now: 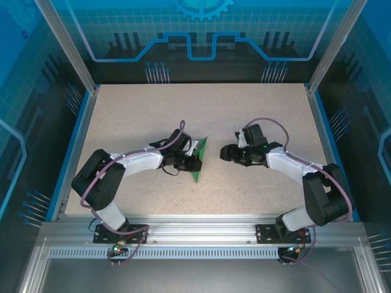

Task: Fold a paper plane with a square sheet of paper (fold left side to right side)
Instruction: Fold the wing for the fifth time at the center of the table.

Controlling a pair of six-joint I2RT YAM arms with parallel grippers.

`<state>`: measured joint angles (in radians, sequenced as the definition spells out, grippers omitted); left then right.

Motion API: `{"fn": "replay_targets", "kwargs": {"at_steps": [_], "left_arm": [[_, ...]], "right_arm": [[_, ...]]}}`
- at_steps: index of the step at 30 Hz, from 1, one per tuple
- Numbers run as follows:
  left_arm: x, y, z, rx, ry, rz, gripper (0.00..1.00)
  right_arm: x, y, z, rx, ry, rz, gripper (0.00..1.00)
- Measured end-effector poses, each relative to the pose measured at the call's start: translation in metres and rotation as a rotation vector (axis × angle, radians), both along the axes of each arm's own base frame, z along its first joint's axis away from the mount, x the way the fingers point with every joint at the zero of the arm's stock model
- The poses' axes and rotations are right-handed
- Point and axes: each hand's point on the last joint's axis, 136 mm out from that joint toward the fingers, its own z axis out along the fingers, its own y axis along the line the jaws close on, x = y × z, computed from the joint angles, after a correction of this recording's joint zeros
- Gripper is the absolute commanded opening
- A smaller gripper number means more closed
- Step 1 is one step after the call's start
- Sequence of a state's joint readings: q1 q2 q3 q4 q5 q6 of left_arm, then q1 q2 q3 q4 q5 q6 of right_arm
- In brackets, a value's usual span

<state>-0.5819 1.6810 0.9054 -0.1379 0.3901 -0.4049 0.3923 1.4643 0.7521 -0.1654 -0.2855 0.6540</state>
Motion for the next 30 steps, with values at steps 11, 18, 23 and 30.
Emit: {"fn": "replay_targets", "kwargs": {"at_steps": [11, 18, 23, 30], "left_arm": [[0.004, 0.005, -0.011, -0.11, 0.084, 0.045, 0.12], [0.008, 0.01, -0.017, -0.166, 0.122, 0.078, 0.11], [0.009, 0.015, -0.018, -0.213, 0.14, 0.097, 0.11], [0.013, 0.018, -0.017, -0.273, 0.152, 0.11, 0.07]], "right_arm": [[0.0, 0.027, -0.014, 0.072, -0.021, 0.039, 0.61], [0.002, 0.038, -0.02, 0.091, -0.02, 0.047, 0.61], [0.005, 0.047, -0.024, 0.126, -0.018, 0.047, 0.59], [0.011, 0.061, -0.029, 0.175, -0.015, 0.046, 0.51]]}}
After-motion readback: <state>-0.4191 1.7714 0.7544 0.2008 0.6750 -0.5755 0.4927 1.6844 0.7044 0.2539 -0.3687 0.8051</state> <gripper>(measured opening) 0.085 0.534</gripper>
